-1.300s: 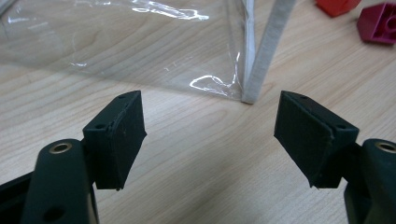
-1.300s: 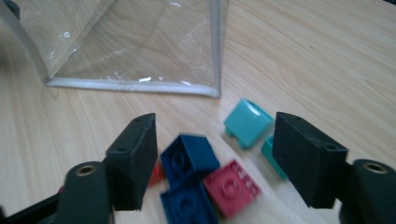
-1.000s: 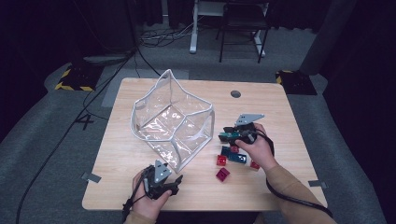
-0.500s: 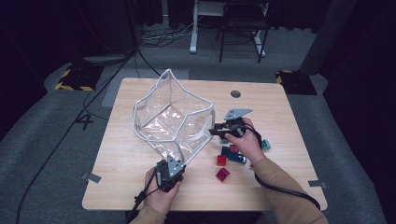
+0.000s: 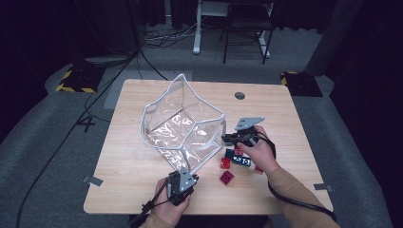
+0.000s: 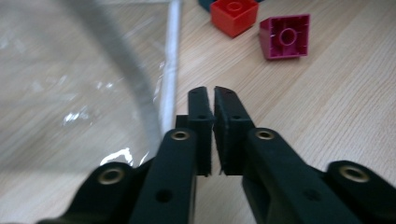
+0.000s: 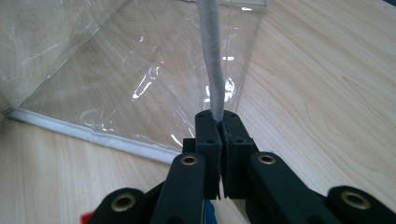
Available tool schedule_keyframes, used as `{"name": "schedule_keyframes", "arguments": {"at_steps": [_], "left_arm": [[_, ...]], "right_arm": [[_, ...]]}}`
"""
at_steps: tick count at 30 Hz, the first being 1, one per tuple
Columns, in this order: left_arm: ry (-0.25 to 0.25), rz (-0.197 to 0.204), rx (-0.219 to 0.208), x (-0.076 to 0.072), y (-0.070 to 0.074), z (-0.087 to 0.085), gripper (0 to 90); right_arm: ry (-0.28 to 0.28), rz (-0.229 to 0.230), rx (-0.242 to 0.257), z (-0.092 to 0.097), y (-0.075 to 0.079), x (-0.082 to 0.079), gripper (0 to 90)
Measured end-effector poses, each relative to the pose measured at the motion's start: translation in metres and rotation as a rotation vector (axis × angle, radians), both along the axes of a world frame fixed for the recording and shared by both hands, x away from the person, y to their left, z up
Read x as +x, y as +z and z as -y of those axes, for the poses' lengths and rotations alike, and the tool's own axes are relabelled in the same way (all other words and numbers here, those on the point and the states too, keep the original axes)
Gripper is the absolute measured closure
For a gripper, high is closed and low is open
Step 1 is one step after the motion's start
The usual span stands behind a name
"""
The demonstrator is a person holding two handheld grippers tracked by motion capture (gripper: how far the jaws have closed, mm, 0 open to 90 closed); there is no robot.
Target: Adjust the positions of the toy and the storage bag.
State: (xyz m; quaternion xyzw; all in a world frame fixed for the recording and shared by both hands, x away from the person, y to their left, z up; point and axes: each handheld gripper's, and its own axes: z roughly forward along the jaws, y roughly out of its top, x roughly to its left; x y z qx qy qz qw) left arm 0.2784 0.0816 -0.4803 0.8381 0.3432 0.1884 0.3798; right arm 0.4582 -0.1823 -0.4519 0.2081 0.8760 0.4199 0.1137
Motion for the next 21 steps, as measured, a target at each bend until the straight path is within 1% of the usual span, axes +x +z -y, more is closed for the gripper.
{"name": "schedule_keyframes", "arguments": {"at_steps": [1, 2, 3, 4, 5, 6, 7, 8, 9, 10, 11, 12, 15, 16, 17, 18, 20, 21], "left_arm": [[0.0, 0.0, 0.0, 0.0, 0.0, 0.0, 81.8], [0.018, -0.008, -0.004, -0.002, 0.0, -0.004, 81.8], [0.036, -0.017, -0.013, -0.003, 0.0, -0.007, 78.6], [0.061, -0.029, -0.032, -0.006, -0.001, -0.011, 71.7], [0.061, -0.029, -0.032, -0.006, -0.001, -0.011, 69.0], [0.074, -0.035, -0.032, -0.007, -0.003, -0.014, 65.4], [0.074, -0.035, -0.032, -0.007, -0.003, -0.014, 62.5], [0.093, -0.044, -0.023, -0.006, -0.006, -0.016, 56.6], [0.093, -0.044, -0.023, -0.006, -0.006, -0.016, 52.5], [0.106, -0.051, -0.025, -0.006, -0.008, -0.017, 52.5], [0.127, -0.053, -0.017, -0.004, -0.01, -0.018, 44.4], [0.139, -0.054, -0.017, -0.003, -0.012, -0.018, 42.4], [0.139, -0.043, 0.006, 0.0, -0.012, -0.019, 42.1], [0.136, -0.038, 0.015, 0.001, -0.012, -0.019, 43.3], [0.136, -0.038, 0.015, 0.001, -0.012, -0.019, 46.2], [0.138, -0.034, 0.023, 0.002, -0.011, -0.02, 46.2], [0.159, -0.022, 0.039, 0.002, -0.009, -0.024, 52.9], [0.167, -0.023, 0.045, 0.002, -0.008, -0.028, 63.0]], "right_arm": [[0.0, 0.0, 0.0, 0.0, 0.0, 0.0, 87.5], [0.0, -0.003, 0.002, 0.003, 0.0, -0.002, 87.5], [0.001, -0.006, 0.002, 0.006, 0.0, -0.004, 87.6], [0.002, -0.011, 0.001, 0.012, 0.0, -0.009, 87.6], [0.002, -0.011, 0.001, 0.012, 0.0, -0.009, 87.6], [0.002, -0.017, 0.006, 0.018, 0.0, -0.014, 87.6], [0.003, -0.023, 0.009, 0.021, 0.0, -0.018, 87.7], [0.003, -0.028, 0.013, 0.023, 0.0, -0.021, 87.6], [0.005, -0.03, 0.013, 0.025, 0.0, -0.025, 87.6], [0.005, -0.03, 0.013, 0.025, 0.0, -0.025, 87.6], [0.013, -0.03, 0.015, 0.028, 0.0, -0.033, 87.7], [0.019, -0.032, 0.016, 0.028, 0.0, -0.035, 87.6], [0.039, -0.036, 0.025, 0.025, -0.001, -0.041, 87.7], [0.044, -0.037, 0.025, 0.022, -0.001, -0.041, 87.6], [0.044, -0.037, 0.025, 0.022, -0.001, -0.041, 87.6], [0.049, -0.035, 0.028, 0.019, -0.001, -0.041, 87.6], [0.06, -0.028, 0.025, 0.012, 0.0, -0.041, 87.6], [0.064, -0.03, 0.026, 0.004, 0.0, -0.04, 87.6]]}}
